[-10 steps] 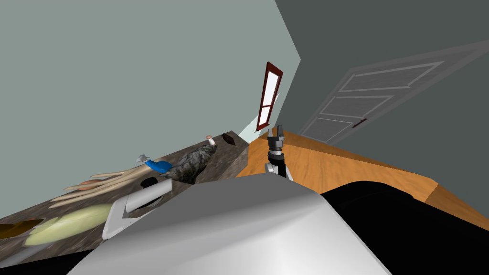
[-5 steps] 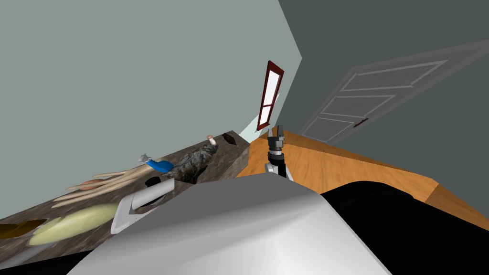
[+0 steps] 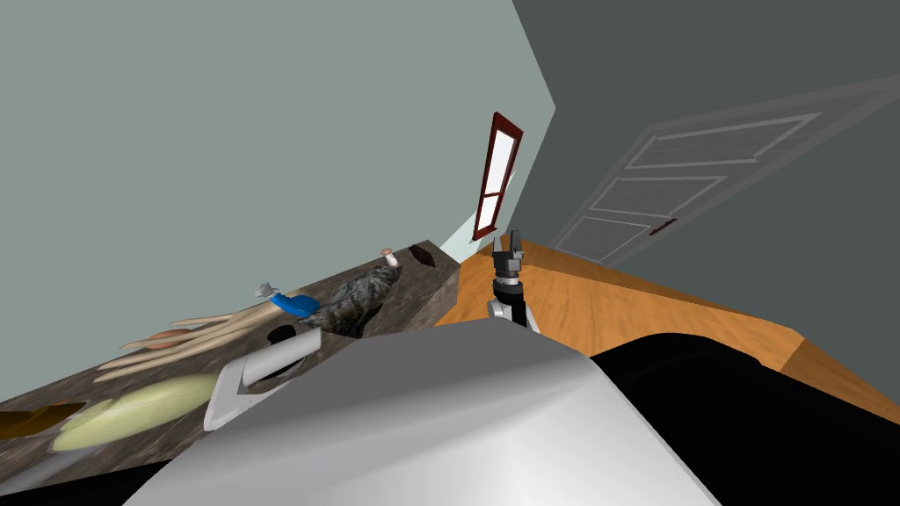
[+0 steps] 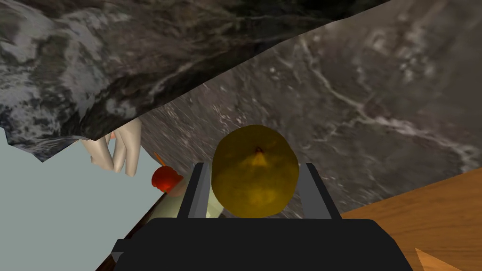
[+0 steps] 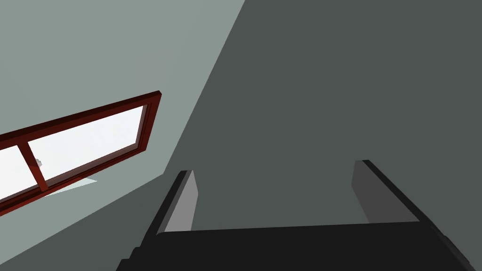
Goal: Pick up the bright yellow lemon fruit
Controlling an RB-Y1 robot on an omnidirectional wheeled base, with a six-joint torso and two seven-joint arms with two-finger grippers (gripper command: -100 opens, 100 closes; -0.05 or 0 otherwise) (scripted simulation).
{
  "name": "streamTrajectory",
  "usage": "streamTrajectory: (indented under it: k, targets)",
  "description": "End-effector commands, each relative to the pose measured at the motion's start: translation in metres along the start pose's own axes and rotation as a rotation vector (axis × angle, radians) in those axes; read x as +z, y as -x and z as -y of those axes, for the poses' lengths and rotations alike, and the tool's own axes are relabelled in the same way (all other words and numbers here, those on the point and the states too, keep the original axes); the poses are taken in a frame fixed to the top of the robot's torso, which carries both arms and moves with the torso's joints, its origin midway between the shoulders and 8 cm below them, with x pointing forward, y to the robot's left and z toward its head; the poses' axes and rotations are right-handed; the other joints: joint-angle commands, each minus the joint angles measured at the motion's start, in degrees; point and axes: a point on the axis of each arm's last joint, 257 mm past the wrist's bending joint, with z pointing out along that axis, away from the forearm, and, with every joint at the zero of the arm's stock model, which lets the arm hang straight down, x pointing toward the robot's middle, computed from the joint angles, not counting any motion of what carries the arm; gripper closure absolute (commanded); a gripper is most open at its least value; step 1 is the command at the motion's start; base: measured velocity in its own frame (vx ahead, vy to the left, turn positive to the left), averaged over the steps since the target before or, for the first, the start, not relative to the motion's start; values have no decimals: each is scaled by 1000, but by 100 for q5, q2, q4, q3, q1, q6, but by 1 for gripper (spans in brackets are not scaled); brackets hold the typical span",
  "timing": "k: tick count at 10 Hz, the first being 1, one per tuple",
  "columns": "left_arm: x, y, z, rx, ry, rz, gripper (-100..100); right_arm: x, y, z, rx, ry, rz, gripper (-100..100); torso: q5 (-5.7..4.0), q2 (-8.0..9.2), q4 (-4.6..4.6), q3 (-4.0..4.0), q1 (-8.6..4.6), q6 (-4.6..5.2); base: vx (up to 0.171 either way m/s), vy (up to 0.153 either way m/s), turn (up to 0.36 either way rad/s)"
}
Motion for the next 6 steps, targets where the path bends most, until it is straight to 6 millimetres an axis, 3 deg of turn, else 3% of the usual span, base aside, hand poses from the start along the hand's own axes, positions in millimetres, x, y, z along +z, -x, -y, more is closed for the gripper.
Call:
streamTrajectory:
  k: [1,2,5,6]
  targets:
    - [0,0,0,0,0,0,0,0,0,0,0,0,0,0,0,0,0,0,0,0,0,0,0]
    - [-6,4,1,-1,0,1,100,0,0,0,0,0,0,0,0,0,0,0,0,0,3,-34,-7]
    - [-10,6,2,-1,-1,1,100,0,0,0,0,0,0,0,-6,-2,0,-1,-25,0,7,-40,1]
    - [-10,6,1,-1,1,1,0,0,0,0,0,0,0,0,-5,-1,0,0,-14,0,0,0,0]
